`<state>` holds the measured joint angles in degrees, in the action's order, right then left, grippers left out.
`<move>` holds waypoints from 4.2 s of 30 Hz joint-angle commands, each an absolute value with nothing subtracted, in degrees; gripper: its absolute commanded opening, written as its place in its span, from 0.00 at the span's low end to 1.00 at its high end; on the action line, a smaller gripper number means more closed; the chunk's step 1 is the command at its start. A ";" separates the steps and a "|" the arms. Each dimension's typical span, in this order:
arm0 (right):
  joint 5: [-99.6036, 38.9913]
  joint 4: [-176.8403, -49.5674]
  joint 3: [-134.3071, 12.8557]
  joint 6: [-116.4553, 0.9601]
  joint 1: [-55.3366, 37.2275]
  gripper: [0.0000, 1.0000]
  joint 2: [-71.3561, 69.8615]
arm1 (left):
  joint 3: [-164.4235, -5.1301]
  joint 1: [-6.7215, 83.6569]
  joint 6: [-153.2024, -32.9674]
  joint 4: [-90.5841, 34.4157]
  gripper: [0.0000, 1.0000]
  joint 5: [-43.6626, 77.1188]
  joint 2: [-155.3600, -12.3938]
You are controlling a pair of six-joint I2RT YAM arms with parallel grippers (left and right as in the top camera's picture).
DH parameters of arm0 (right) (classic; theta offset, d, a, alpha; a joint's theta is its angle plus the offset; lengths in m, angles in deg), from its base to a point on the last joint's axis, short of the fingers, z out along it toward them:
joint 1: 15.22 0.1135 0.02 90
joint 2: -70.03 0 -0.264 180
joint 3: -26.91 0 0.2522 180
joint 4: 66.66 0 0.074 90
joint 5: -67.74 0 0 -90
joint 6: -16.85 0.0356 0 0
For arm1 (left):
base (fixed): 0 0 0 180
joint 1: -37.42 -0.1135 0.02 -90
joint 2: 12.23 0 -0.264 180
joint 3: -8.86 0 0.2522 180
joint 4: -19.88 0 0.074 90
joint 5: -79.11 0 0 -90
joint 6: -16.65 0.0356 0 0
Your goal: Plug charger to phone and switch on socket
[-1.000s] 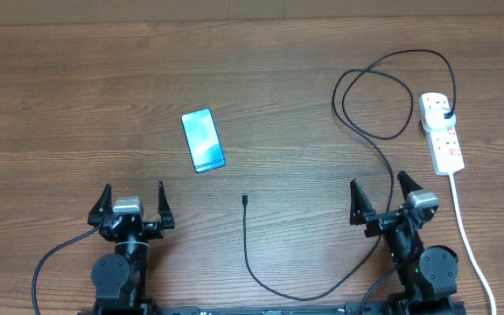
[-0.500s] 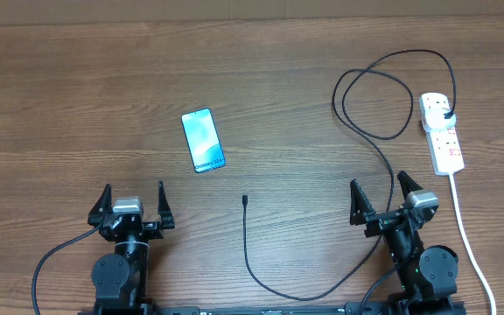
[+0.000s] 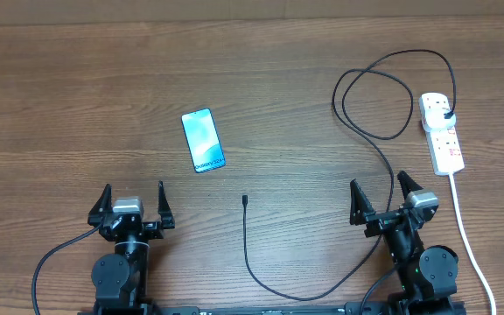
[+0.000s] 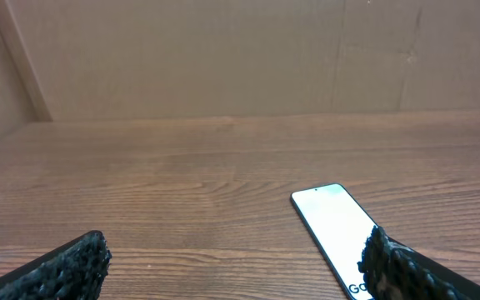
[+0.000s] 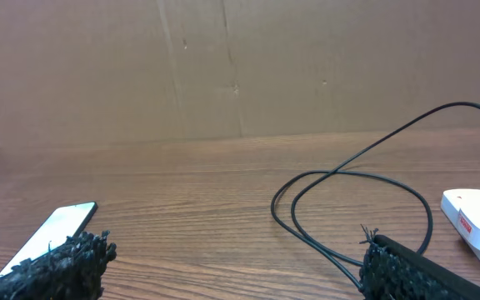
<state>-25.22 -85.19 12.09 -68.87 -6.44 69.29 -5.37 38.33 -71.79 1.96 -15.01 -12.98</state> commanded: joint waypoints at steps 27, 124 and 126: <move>-24.90 -85.08 12.68 -68.72 -6.07 1.00 69.86 | -5.17 38.06 -72.48 2.05 1.00 -14.86 -12.48; -24.87 -85.08 12.68 -68.72 -6.07 1.00 69.86 | -130.63 39.09 -85.10 -89.16 0.70 20.14 -139.14; -24.90 -85.08 12.68 -68.72 -6.07 1.00 69.86 | -130.63 40.31 -84.44 -89.67 0.42 19.98 -142.01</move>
<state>-25.22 -85.19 12.09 -68.87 -6.44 69.34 -129.71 38.65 -85.12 -89.08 18.54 -138.86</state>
